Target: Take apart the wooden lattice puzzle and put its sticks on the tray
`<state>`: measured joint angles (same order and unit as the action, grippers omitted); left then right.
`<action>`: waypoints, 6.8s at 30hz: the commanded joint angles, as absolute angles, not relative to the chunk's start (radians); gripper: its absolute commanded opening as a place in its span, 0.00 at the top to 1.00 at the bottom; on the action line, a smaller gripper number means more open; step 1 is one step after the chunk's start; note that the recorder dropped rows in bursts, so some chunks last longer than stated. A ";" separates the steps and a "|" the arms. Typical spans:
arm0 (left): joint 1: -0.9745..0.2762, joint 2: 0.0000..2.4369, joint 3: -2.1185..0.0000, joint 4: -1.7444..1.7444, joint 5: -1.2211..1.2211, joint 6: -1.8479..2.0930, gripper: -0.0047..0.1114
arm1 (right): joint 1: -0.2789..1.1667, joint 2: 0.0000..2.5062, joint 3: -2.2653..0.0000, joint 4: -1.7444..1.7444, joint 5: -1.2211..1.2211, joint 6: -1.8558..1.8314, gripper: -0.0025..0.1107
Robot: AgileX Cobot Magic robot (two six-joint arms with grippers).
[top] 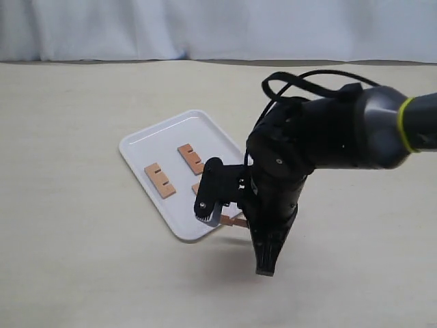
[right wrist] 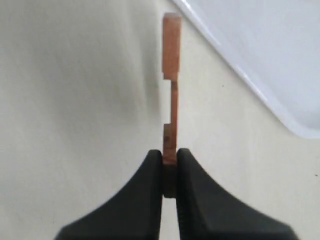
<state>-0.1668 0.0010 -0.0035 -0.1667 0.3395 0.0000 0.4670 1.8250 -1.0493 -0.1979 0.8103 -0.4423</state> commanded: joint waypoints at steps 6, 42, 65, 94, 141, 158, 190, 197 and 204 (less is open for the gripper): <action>-0.175 0.000 0.000 -0.168 0.329 0.000 0.96 | 0.463 1.708 -1.046 -0.226 0.599 -0.356 0.94; -0.175 0.000 0.000 -0.168 0.329 0.000 0.96 | 0.421 2.004 -1.450 -0.127 0.590 0.088 0.43; -0.175 0.000 0.000 -0.168 0.329 0.000 0.96 | 0.362 1.813 -1.202 -0.103 0.873 0.023 0.94; -0.175 0.000 0.000 -0.168 0.329 0.000 0.96 | -0.311 0.225 -0.400 0.011 0.299 0.116 0.94; -0.175 0.000 0.000 -0.168 0.327 0.000 0.96 | -0.153 0.000 0.000 0.122 0.168 -0.021 0.94; -0.175 0.000 0.000 -0.168 0.327 0.000 0.96 | -0.153 0.000 0.000 0.122 0.168 -0.021 0.94; -0.175 0.000 0.000 -0.168 0.327 0.000 0.96 | -0.153 0.000 0.000 0.122 0.165 -0.012 0.94; -0.175 0.000 0.000 -0.168 0.327 0.000 0.96 | -0.153 0.000 0.000 0.122 0.163 -0.012 0.94; -0.175 0.000 0.000 -0.168 0.327 0.000 0.96 | -0.153 0.000 0.000 0.122 0.163 -0.012 0.94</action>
<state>-0.1668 0.0010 -0.0035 -0.1667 0.3395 0.0000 -0.1560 0.0051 -0.0027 0.1216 0.1621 -0.0149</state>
